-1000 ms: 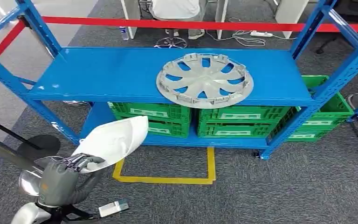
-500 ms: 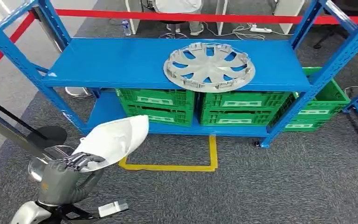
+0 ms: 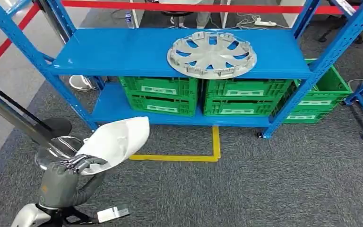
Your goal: Take the parts from the cabinet and place them on the table.
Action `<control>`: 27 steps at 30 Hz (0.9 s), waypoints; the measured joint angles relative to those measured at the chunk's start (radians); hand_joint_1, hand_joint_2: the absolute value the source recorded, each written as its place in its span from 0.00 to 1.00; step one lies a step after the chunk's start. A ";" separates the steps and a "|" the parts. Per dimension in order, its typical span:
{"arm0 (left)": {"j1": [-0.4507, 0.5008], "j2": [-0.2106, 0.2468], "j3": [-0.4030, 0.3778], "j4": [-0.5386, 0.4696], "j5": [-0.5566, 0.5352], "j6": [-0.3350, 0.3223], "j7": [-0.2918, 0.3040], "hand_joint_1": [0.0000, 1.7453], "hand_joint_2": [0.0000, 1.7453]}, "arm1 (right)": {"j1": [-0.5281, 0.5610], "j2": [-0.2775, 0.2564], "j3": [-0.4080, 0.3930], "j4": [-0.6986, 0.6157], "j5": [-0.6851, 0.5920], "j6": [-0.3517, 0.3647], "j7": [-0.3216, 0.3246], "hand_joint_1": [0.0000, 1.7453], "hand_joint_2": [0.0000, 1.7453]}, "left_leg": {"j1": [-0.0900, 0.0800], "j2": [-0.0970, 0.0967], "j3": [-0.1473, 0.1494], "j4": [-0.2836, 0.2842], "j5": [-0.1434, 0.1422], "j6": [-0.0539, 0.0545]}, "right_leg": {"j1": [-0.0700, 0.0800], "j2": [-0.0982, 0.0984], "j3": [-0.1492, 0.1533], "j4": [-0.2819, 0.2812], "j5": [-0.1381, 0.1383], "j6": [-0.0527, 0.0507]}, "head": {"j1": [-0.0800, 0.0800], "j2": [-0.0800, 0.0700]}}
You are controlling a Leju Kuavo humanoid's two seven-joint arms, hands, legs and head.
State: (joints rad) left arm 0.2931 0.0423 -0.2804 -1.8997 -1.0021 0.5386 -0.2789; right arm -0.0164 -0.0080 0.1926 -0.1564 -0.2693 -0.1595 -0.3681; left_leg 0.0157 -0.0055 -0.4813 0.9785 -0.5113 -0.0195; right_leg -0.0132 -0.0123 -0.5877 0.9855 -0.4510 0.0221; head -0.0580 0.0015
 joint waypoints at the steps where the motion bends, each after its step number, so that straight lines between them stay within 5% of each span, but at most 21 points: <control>1: 0.001 -0.001 0.000 0.003 0.008 0.000 -0.003 1.00 1.00 | 0.000 0.000 -0.002 0.000 -0.001 -0.001 -0.001 0.00 1.00 | -0.004 0.000 -0.005 0.001 0.003 0.003 | -0.002 0.000 -0.005 -0.001 0.010 0.007 | 0.000 0.000; 3: 0.001 -0.004 0.001 0.008 0.017 0.000 -0.008 1.00 1.00 | 0.002 -0.002 -0.003 0.001 -0.004 -0.001 -0.001 0.00 1.00 | 0.002 0.006 -0.010 -0.018 0.017 0.020 | -0.004 0.002 -0.014 -0.004 0.009 0.021 | 0.000 0.000; 4: -0.006 -0.006 0.002 0.009 0.022 0.000 -0.011 1.00 1.00 | 0.002 -0.004 -0.004 0.000 -0.006 -0.002 -0.002 0.00 1.00 | 0.000 0.009 -0.013 -0.024 0.018 0.028 | -0.006 0.005 -0.034 0.015 -0.027 0.024 | 0.004 0.000; 6: -0.011 -0.012 0.003 0.013 0.034 -0.003 -0.016 1.00 1.00 | 0.004 -0.004 -0.008 0.000 -0.009 -0.001 -0.003 0.00 1.00 | -0.003 0.013 -0.032 -0.018 0.027 0.042 | -0.007 0.008 -0.075 0.157 -0.128 0.024 | 0.010 0.000; 8: -0.016 -0.016 0.003 0.019 0.041 -0.010 -0.021 1.00 1.00 | 0.005 -0.004 -0.009 0.000 -0.011 -0.002 -0.003 0.00 1.00 | -0.010 0.021 -0.051 -0.008 0.037 0.048 | -0.006 0.009 -0.114 0.303 -0.183 0.027 | 0.011 0.000; 10: -0.023 -0.021 0.003 0.025 0.048 -0.012 -0.021 1.00 1.00 | 0.006 -0.004 -0.010 0.000 -0.013 -0.004 -0.003 0.00 1.00 | -0.013 0.026 -0.072 0.006 0.045 0.047 | -0.006 0.009 -0.076 0.282 -0.150 0.026 | 0.011 0.000; 12: -0.029 -0.025 0.002 0.027 0.050 -0.017 -0.022 1.00 1.00 | 0.006 -0.004 -0.011 0.000 -0.017 -0.005 -0.003 0.00 1.00 | -0.014 0.028 -0.092 0.018 0.053 0.043 | -0.006 0.007 0.033 0.123 -0.084 0.020 | 0.011 0.000; 14: -0.033 -0.029 0.003 0.027 0.054 -0.024 -0.023 1.00 1.00 | 0.000 -0.005 -0.013 0.000 -0.021 -0.005 -0.003 0.00 1.00 | -0.020 0.029 -0.108 0.027 0.064 0.031 | 0.001 -0.003 0.120 -0.005 -0.101 0.015 | 0.011 0.000; 16: -0.038 -0.030 0.002 0.027 0.059 -0.028 -0.024 1.00 1.00 | 0.002 -0.005 -0.018 0.000 -0.024 -0.005 -0.003 0.00 1.00 | -0.017 0.032 -0.110 0.026 0.080 0.021 | 0.004 0.003 0.092 0.002 -0.088 0.009 | 0.011 0.000; 18: -0.039 -0.031 0.001 0.027 0.060 -0.029 -0.026 1.00 1.00 | 0.003 -0.005 -0.019 0.000 -0.027 -0.005 -0.003 0.00 1.00 | -0.016 0.032 -0.113 0.024 0.088 0.008 | -0.001 0.005 0.082 -0.004 -0.069 -0.011 | 0.011 0.000; 20: -0.041 -0.031 0.001 0.028 0.060 -0.031 -0.027 1.00 1.00 | 0.002 -0.005 -0.019 0.000 -0.030 -0.004 -0.004 0.00 1.00 | -0.013 0.017 -0.131 0.071 -0.009 -0.005 | -0.003 0.003 0.059 -0.006 -0.047 -0.027 | 0.005 0.000; 22: -0.044 -0.031 0.001 0.030 0.061 -0.040 -0.031 1.00 1.00 | 0.001 -0.005 -0.024 0.000 -0.035 -0.003 -0.006 0.00 1.00 | -0.010 0.015 -0.158 0.204 -0.130 -0.011 | -0.002 0.005 0.040 -0.005 -0.022 -0.031 | 0.005 0.000; 23: -0.046 -0.031 0.000 0.032 0.060 -0.046 -0.032 1.00 1.00 | 0.001 -0.005 -0.027 0.000 -0.037 -0.003 -0.006 0.00 1.00 | -0.009 0.015 -0.165 0.269 -0.158 -0.012 | -0.001 0.008 0.021 -0.003 -0.009 -0.030 | 0.003 0.000; 25: -0.049 -0.031 0.000 0.034 0.060 -0.053 -0.032 1.00 1.00 | 0.003 -0.005 -0.031 0.000 -0.044 -0.003 -0.006 0.00 1.00 | -0.009 0.014 -0.141 0.308 -0.114 -0.012 | -0.001 0.015 -0.019 0.003 0.019 -0.025 | 0.004 0.000; 27: -0.052 -0.032 0.000 0.034 0.061 -0.061 -0.032 1.00 1.00 | 0.003 -0.005 -0.035 0.000 -0.048 -0.001 -0.005 0.00 1.00 | -0.009 0.008 -0.054 0.205 -0.034 -0.004 | -0.001 0.027 -0.055 0.008 0.045 -0.021 | 0.004 0.000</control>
State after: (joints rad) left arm 0.2412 0.0103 -0.2808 -1.8654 -0.9415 0.4772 -0.3113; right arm -0.0132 -0.0126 0.1579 -0.1560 -0.3170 -0.1606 -0.3731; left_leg 0.0068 0.0026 -0.5356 1.1839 -0.5453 -0.0238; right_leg -0.0139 0.0151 -0.6431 0.9937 -0.4065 0.0013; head -0.0538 0.0015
